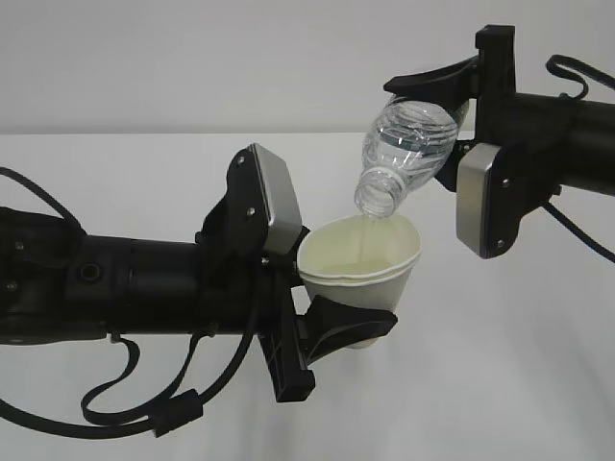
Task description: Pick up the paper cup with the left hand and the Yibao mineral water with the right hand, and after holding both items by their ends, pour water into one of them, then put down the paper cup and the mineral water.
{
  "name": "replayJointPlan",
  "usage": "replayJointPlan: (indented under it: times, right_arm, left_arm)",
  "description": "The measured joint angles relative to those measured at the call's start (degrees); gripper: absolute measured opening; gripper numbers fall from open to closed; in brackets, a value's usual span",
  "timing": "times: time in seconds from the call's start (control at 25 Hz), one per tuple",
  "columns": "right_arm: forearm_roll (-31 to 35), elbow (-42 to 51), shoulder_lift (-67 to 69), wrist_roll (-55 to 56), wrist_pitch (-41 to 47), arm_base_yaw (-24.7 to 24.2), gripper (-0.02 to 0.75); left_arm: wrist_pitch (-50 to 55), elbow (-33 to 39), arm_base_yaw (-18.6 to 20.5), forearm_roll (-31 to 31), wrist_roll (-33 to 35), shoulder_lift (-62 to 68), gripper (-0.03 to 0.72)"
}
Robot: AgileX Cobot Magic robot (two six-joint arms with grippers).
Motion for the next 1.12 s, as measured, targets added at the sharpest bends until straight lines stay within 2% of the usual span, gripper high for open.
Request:
replayJointPlan:
  times: [1.12]
  right_arm:
    - [0.2,-0.1,0.0,-1.0,-0.4,0.0,0.447]
  left_arm:
    - [0.0,0.0,0.0,0.0,0.0,0.0,0.383]
